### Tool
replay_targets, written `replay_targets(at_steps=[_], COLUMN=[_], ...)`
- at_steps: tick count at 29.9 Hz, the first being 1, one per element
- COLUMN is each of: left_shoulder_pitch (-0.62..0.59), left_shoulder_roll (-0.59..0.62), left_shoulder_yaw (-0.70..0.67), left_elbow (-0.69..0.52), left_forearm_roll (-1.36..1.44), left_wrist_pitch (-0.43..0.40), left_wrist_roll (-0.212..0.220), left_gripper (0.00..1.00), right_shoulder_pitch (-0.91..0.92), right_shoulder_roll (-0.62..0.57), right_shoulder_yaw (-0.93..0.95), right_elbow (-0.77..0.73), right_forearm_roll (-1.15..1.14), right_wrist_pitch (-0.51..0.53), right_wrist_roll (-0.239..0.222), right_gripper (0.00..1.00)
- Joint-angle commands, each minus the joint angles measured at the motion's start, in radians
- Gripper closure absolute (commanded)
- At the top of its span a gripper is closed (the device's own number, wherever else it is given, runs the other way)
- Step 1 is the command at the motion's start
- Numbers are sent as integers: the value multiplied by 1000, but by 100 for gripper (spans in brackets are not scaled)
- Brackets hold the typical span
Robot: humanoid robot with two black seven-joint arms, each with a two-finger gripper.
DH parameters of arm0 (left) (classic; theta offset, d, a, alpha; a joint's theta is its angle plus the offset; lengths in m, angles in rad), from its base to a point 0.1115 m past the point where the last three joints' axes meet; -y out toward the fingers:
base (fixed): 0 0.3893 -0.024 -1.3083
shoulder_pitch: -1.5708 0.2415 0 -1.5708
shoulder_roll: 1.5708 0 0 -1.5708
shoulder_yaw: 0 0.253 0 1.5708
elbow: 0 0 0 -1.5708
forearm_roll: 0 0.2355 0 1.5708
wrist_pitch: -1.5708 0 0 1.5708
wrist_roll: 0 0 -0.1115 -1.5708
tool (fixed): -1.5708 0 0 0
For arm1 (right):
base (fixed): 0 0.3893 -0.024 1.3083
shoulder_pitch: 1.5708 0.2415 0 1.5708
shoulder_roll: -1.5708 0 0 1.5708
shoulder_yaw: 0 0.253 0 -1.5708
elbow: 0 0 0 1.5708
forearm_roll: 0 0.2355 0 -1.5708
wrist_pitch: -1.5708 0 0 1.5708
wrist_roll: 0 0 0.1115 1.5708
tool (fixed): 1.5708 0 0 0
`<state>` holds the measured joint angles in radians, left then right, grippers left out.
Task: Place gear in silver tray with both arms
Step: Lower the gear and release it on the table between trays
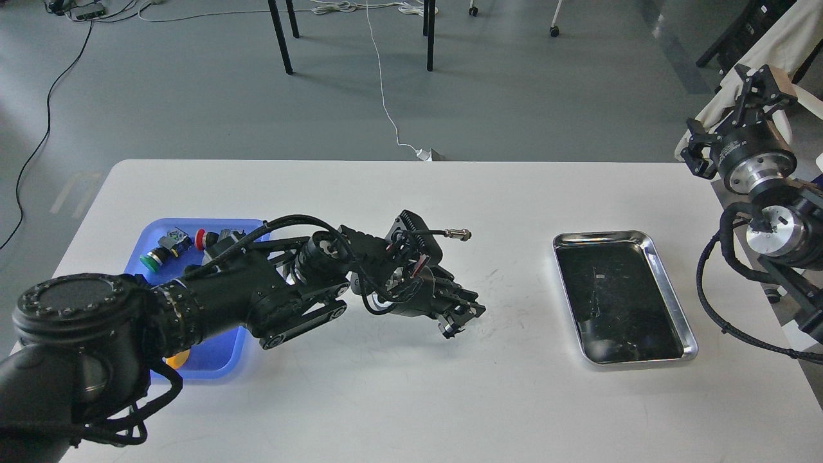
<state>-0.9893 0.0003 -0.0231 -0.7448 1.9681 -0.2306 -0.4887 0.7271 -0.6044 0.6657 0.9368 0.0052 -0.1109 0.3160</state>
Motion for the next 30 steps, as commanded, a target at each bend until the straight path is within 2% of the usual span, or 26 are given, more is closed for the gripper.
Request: replay_targets(at_steps=[1,12,16,20,30], left_shoulder_pitch=[15,24,24,24,24], left_shoulder_roll=[0,0,0,0,0], left_shoulder_yaw=[0,-9,-17,-14,-20], left_elbow=[5,7,7,5,4], left_forearm_roll=[0,-6,-27,-73,-90], left_wrist_pitch=[1,2,2,2,5], left_wrist_roll=[0,0,0,0,0], left_gripper=[82,78,68,64,58], right_shoulder_pitch=[0,-1,-1,-1,-3], right_shoulder_roll=[-2,-2,0,0,-3], right_shoulder_yaw=[0,0,-2,-2,-41], right_elbow=[1,-1,-1,-1,-1], right_forearm_roll=[1,-1,-2,-7,-13], right_wrist_pitch=[-1,0,0,0,-1], right_wrist_roll=[0,0,0,0,-3], right_gripper=[1,1,1,1,1])
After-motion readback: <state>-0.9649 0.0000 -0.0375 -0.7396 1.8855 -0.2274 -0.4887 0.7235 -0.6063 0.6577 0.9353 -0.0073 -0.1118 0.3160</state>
